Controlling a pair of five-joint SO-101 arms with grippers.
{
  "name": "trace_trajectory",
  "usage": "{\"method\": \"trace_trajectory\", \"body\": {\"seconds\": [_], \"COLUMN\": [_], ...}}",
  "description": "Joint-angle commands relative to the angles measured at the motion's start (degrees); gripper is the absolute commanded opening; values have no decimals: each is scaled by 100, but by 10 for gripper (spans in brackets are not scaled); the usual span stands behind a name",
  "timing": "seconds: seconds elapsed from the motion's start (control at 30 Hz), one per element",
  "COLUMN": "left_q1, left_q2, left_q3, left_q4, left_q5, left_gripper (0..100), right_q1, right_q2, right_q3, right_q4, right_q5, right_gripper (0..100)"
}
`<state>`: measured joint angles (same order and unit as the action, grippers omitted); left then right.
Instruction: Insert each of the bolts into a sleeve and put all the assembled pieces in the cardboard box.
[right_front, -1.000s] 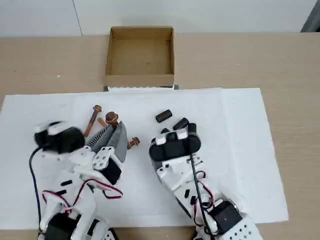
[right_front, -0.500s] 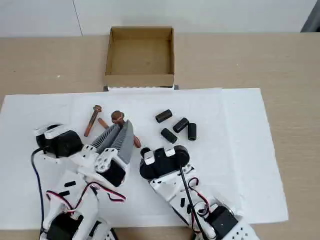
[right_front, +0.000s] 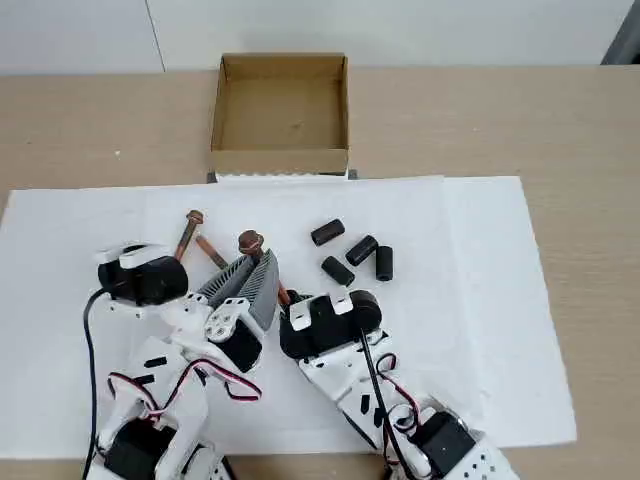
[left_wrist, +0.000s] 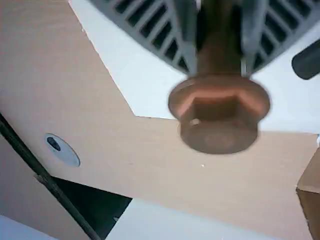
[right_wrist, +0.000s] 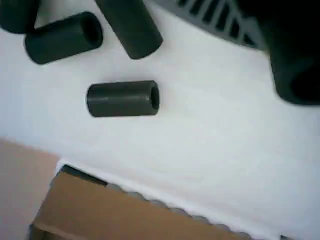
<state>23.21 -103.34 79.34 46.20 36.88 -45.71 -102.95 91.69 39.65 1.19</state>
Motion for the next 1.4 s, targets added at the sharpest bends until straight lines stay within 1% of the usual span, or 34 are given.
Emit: {"method": "trace_trajectory", "body": {"seconds": [0.0,0.2,0.43,0.6,0.7,0.97,1.2,1.37], "left_q1": [35,35,35,44,97,712,791,791], "left_q2": [-62,-62,-62,-62,-62,-62,-62,-53], "left_q3": [-40,110,514,567,532,22,-48,-22], "left_q4": [-185,-211,-932,-932,-668,440,976,1169], "left_q5": [35,35,35,35,26,9,-765,-835], "left_gripper": [6,6,6,6,6,6,6,6], "right_q1": [-13,-22,-22,-22,-4,13,13,13], "right_q2": [-84,-84,-84,-92,-92,-92,-92,-92], "right_q3": [-325,-325,-325,-378,-413,-422,-519,-519], "right_q4": [-127,-127,-119,-127,-127,-163,-163,-163], "right_q5": [53,53,114,246,246,246,255,255], "right_gripper": [3,3,3,3,3,3,3,3]}}
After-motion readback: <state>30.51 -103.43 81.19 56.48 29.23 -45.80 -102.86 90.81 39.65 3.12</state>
